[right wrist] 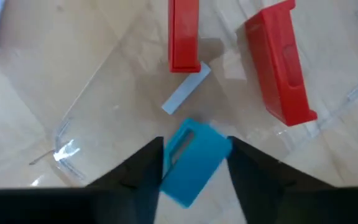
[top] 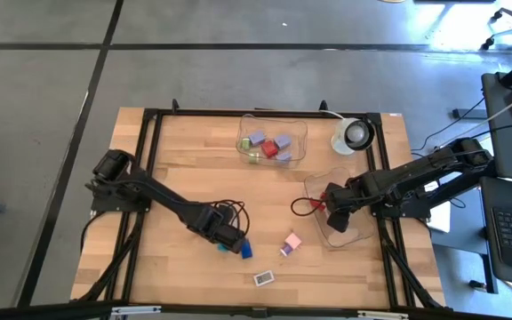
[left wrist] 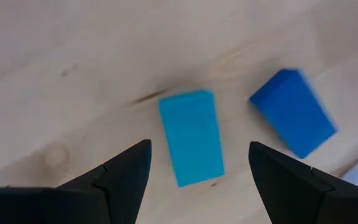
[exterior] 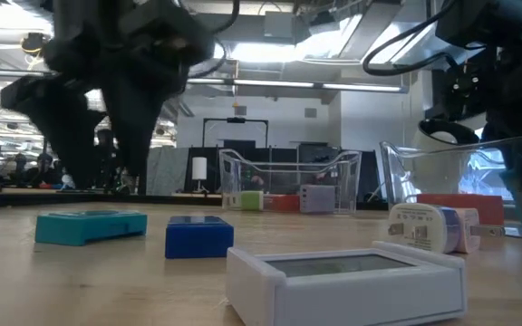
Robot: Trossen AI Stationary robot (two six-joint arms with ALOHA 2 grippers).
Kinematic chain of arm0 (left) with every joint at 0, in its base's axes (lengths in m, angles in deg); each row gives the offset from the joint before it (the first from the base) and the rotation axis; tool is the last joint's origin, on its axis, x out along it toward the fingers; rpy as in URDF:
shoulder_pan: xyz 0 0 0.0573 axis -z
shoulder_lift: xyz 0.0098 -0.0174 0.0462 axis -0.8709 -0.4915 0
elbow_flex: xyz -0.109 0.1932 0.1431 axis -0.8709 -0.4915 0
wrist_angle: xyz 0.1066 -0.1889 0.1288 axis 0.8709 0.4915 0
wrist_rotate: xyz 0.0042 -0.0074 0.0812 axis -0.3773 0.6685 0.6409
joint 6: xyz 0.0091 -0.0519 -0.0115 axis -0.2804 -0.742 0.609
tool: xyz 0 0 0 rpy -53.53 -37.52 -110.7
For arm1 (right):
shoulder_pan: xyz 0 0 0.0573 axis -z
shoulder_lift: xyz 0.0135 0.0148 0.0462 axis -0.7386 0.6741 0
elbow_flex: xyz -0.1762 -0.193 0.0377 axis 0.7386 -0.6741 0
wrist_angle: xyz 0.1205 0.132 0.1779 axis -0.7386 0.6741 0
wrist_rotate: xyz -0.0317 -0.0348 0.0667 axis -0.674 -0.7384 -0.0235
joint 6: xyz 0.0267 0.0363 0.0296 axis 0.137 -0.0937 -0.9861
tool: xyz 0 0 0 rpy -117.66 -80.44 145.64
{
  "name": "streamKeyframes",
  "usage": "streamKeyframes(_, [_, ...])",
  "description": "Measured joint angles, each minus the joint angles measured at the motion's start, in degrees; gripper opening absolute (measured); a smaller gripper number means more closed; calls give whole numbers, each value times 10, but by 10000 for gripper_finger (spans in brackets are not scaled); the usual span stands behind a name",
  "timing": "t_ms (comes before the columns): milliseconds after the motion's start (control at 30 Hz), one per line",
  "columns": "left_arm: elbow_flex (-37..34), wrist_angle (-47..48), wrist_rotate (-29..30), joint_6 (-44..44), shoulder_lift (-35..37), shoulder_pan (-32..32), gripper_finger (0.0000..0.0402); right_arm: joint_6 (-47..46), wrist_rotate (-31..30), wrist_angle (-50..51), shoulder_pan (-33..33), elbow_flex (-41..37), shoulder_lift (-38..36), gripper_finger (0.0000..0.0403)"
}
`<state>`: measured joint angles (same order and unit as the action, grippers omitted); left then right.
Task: Pick & Place Office items
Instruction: Put the bottom light blue digital clock into the bottom transparent bin, then put the light blue digital clock into the bottom transparent bin
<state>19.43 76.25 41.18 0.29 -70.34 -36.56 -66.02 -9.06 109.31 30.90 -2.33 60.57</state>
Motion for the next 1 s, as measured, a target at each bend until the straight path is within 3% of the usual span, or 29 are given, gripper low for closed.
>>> streamKeyframes(167, [0, 4, -39, -10, -27, 1, 265, 4, 0, -2, 0, 0, 0, 229])
streamKeyframes(333, [0, 1, -43, -14, -40, 0, 263, 6, -9, -3, 0, 0, 0, 258])
streamKeyframes(1000, [0, -44, -51, -31, -45, -1, 257, 7, -10, -27, 0, 0, 0, 256])
